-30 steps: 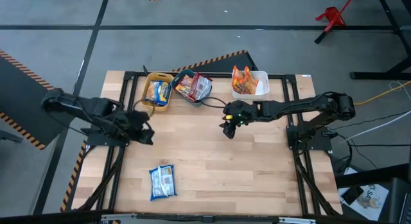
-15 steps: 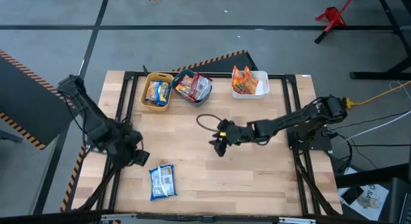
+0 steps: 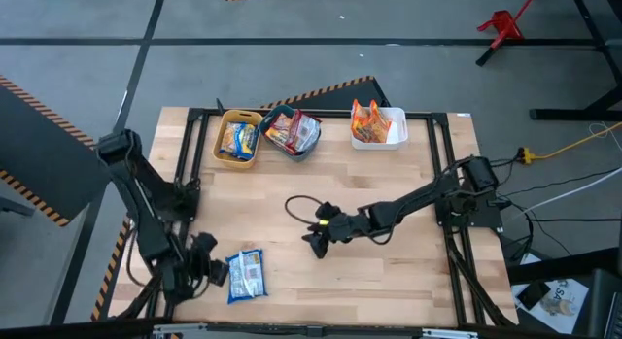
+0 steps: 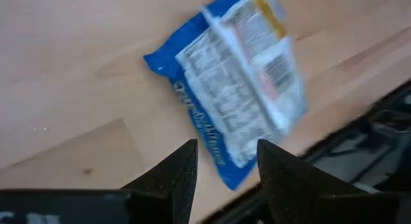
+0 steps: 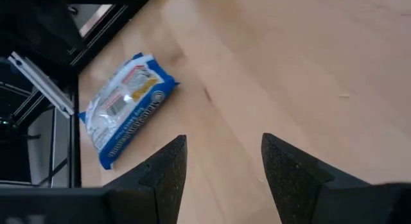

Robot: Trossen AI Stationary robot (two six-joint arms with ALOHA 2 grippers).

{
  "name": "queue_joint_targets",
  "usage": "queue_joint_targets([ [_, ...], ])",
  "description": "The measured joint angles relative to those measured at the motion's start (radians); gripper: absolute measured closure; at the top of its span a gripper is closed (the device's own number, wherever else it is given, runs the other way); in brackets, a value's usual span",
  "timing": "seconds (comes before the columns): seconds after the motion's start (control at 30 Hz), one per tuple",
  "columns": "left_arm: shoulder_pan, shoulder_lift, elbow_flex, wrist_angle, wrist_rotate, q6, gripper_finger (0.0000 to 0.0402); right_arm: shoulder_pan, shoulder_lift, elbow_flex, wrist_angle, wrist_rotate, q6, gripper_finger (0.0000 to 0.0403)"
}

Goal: Sort Maruchan noodles
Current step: Put the blue bag into the yellow bin

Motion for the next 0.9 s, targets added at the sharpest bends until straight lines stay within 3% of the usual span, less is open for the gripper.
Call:
queue_joint_targets([
  [0.1, -0.004, 0.074, 0.000, 0.035, -0.009, 0.000, 0.0248, 0.006, 0.046, 0.059, -0.011, -0.001, -0.017, 0.0214],
  [0.33, 0.003, 0.209, 0.000, 0.128, -0.134, 0.027, 0.0244, 0.005, 0.135, 0.162, -0.030, -0.087, -0.019, 0.0214],
  [0.57, -0.013, 0.246, 0.003, 0.120, 0.049, 0.058, 0.0245, 0.005, 0.146, 0.180, -0.027, -0.116, 0.005, 0.0214],
  [0.7, -0.075, 0.255, 0.000, 0.128, -0.057, -0.041, 0.0244, 0.006, 0.146, 0.181, -0.011, -0.116, 0.013, 0.0214],
  [0.9, -0.072, 0.311, -0.001, 0.201, -0.134, -0.059, 0.0245, 0.024, 0.146, 0.181, -0.019, -0.094, 0.030, 0.0214],
])
